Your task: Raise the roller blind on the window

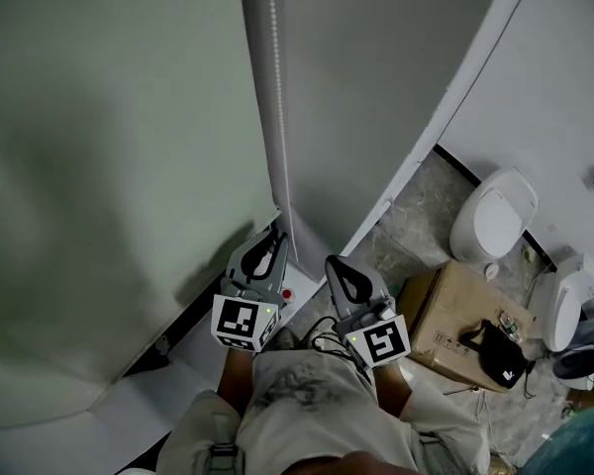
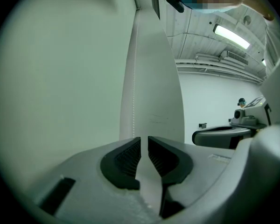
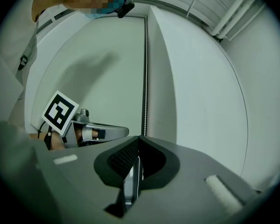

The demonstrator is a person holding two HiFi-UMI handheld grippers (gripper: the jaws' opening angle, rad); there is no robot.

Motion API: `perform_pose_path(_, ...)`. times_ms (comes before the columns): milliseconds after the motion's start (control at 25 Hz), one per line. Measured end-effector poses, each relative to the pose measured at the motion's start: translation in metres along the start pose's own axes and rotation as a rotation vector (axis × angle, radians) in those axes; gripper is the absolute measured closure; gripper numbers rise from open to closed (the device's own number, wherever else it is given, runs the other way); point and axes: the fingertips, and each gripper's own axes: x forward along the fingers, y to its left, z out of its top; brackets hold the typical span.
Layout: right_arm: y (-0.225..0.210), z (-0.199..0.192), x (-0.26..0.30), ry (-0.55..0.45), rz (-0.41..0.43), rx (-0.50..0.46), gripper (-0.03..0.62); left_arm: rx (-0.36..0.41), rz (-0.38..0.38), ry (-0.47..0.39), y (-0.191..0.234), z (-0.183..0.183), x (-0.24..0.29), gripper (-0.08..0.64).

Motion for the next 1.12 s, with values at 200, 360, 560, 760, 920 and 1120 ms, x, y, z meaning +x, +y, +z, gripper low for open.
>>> perform_pose_path(200, -0.001, -0.007, 0.01, 0.02, -0.018, -0.001, 0.583, -0.002, -0.026, 0.01, 0.008, -0.006, 0.015, 0.488)
perform_pose_path(360, -0.005, -0.006, 0.015, 0.028, -0.03, -0.001, 0.581, -0.001, -0.042, 0.02, 0.012, -0.005, 0.027, 0.477)
perform_pose_path(560, -0.006, -0.012, 0.012, 0.041, -0.042, -0.007, 0.583, 0.0, -0.048, 0.023, 0.012, -0.01, 0.036, 0.466)
perform_pose_path(760, -0.01, -0.012, 0.014, 0.048, -0.06, -0.001, 0.582, -0.003, -0.05, 0.035, 0.017, -0.011, 0.046, 0.459)
perform_pose_path(920, -0.012, -0.013, 0.014, 0.051, -0.066, 0.0, 0.582, 0.001, -0.051, 0.042, 0.02, -0.015, 0.053, 0.454)
perform_pose_path(1120, -0.017, -0.014, 0.022, 0.062, -0.067, 0.001, 0.581, -0.002, -0.058, 0.048, 0.026, -0.015, 0.066, 0.448)
